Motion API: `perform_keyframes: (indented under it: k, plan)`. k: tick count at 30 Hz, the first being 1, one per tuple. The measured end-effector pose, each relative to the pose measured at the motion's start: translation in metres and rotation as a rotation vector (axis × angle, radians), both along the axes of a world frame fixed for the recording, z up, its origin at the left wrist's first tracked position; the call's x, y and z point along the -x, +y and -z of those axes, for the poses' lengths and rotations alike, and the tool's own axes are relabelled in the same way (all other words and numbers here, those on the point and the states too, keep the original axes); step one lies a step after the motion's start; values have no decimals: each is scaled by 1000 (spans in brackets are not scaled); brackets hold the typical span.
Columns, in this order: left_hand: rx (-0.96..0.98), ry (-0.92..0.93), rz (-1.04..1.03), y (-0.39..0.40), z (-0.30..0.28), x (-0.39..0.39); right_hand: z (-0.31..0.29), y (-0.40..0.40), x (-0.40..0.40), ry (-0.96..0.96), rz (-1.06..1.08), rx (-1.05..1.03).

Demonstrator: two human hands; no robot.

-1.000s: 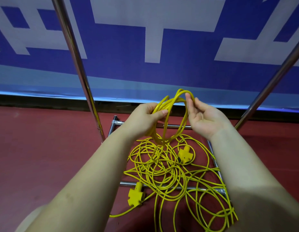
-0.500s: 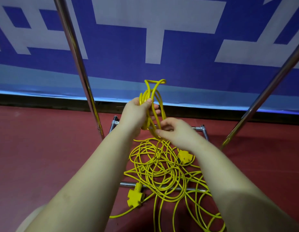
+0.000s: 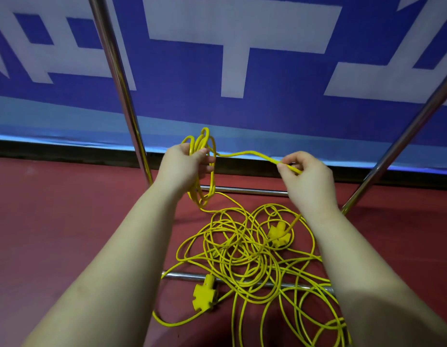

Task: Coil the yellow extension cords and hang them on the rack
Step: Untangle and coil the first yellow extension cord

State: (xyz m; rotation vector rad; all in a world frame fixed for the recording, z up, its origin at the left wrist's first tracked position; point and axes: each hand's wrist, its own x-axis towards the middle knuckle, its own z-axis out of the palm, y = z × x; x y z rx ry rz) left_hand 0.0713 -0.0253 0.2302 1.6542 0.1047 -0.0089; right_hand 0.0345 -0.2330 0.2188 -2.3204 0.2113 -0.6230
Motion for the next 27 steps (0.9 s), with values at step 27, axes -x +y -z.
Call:
perform_keyframes:
  k: [27]
  plan:
    - [-244,-70,350,-31,11,14,-6,-6,-4,362,-272,-28]
